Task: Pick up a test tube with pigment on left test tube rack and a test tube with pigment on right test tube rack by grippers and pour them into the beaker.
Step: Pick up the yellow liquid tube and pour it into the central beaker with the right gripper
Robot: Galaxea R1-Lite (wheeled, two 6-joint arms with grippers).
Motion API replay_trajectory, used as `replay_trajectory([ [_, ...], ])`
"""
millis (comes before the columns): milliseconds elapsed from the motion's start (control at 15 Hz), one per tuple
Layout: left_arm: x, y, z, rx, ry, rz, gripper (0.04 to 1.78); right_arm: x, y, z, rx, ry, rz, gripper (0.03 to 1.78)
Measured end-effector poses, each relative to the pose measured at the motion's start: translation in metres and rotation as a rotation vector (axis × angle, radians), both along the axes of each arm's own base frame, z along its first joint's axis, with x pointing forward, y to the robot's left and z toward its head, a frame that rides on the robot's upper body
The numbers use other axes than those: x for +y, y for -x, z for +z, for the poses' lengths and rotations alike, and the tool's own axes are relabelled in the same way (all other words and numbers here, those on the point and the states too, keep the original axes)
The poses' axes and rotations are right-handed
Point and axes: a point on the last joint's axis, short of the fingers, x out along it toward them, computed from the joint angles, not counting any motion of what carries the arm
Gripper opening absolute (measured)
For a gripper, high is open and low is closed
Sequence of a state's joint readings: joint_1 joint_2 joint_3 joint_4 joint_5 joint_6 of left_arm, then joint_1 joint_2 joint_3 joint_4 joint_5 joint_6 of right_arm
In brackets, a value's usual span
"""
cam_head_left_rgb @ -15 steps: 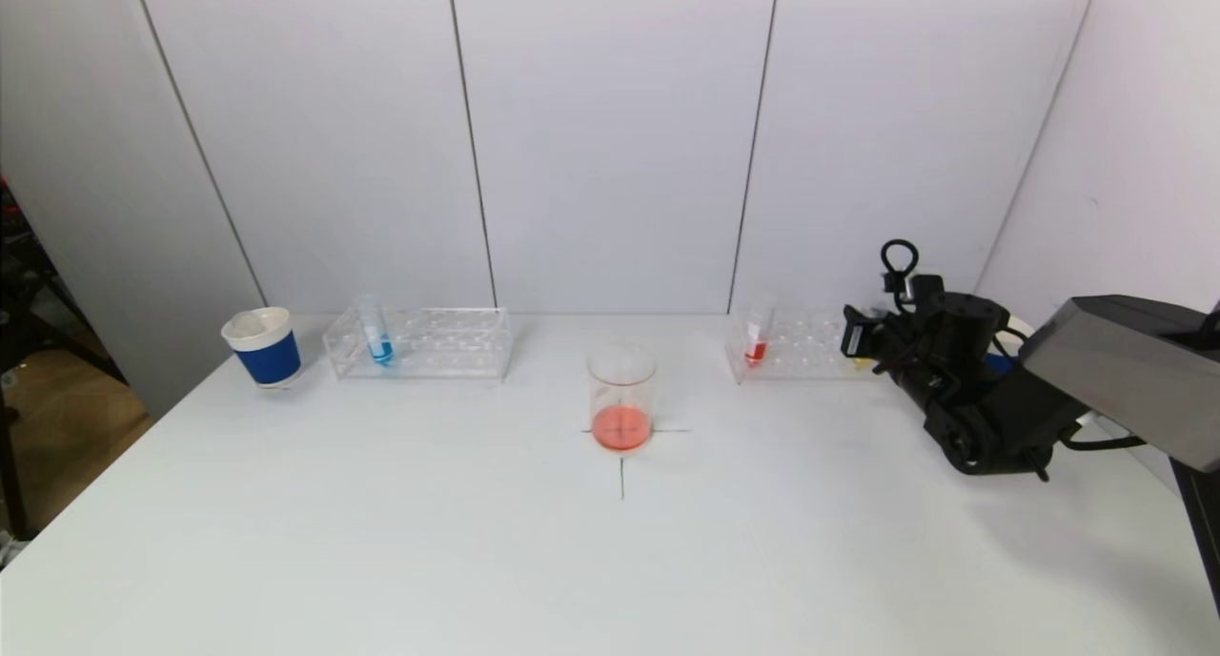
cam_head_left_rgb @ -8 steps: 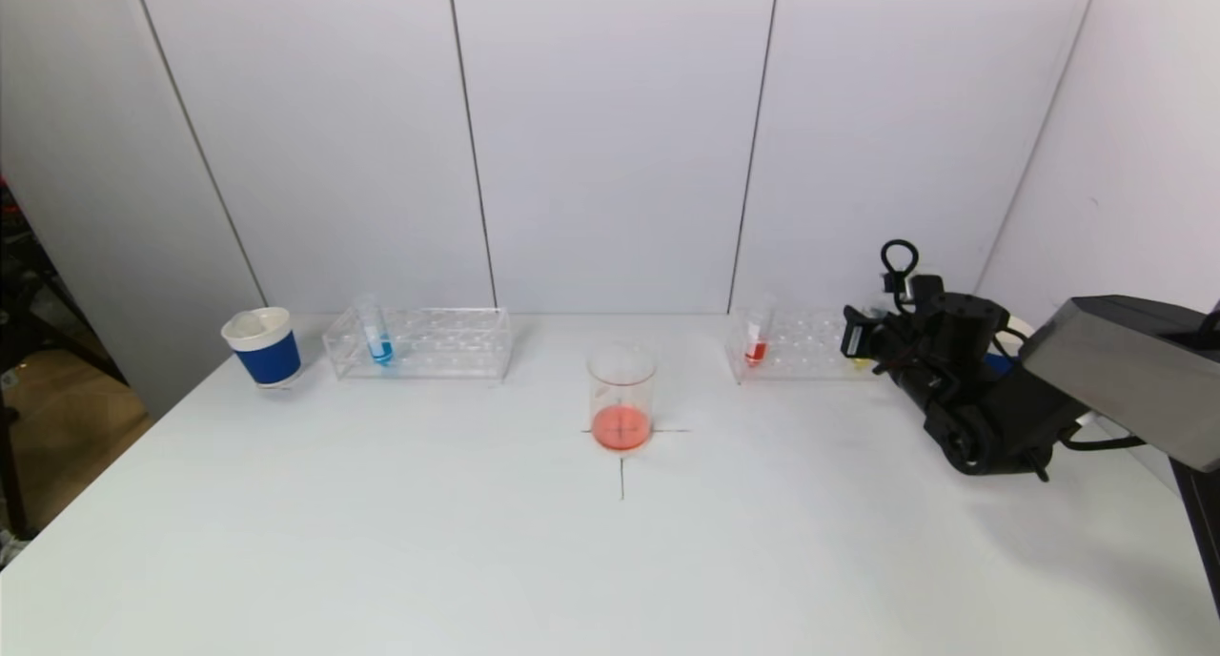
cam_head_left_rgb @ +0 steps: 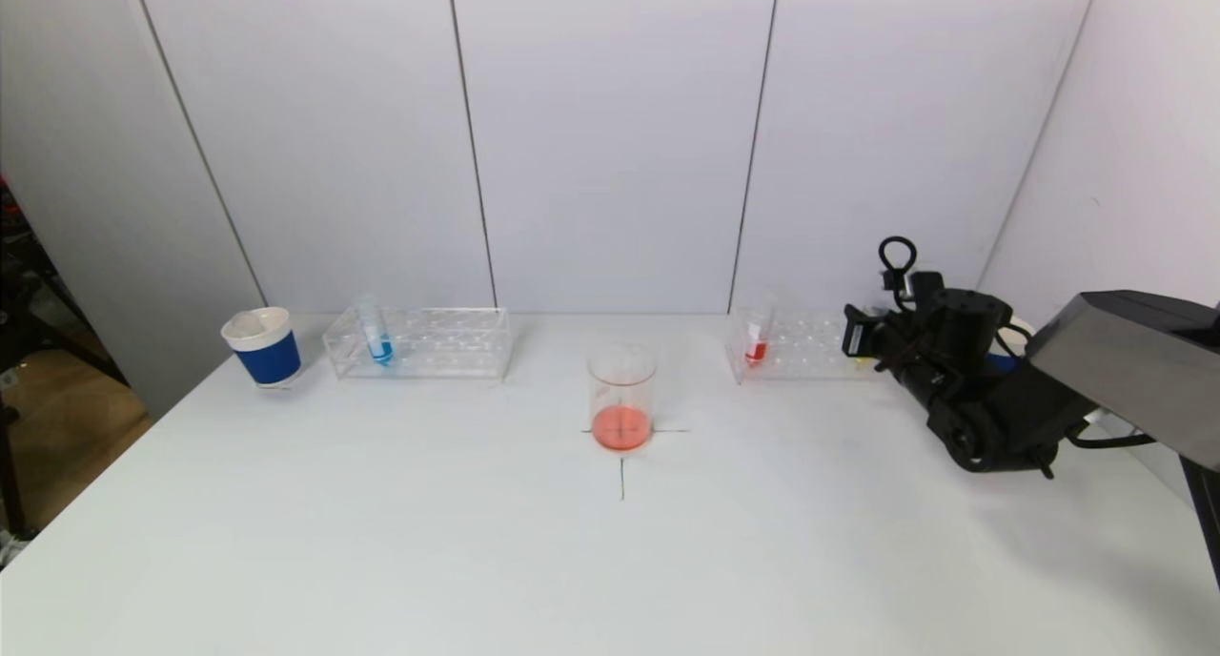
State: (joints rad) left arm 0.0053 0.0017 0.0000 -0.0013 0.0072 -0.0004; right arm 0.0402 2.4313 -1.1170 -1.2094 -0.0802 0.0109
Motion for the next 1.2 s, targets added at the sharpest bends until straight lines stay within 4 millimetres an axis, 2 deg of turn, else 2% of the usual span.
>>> replay_trajectory([
  [400,0.0,0.0,0.0,0.0,0.0,0.0,1.77,0.003,0.002,0.024,-0.003,0.016,0.009,0.56],
  [667,0.0,0.0,0.0,0.0,0.0,0.0,1.77,0.004,0.001,0.048,-0.014,0.028,0.012,0.56],
  [1000,0.0,0.0,0.0,0.0,0.0,0.0,1.77,0.003,0.005,0.091,-0.031,0.036,0.018,0.56],
  [1200,0.0,0.0,0.0,0.0,0.0,0.0,1.77,0.001,0.011,0.126,-0.034,0.042,0.024,0.56],
])
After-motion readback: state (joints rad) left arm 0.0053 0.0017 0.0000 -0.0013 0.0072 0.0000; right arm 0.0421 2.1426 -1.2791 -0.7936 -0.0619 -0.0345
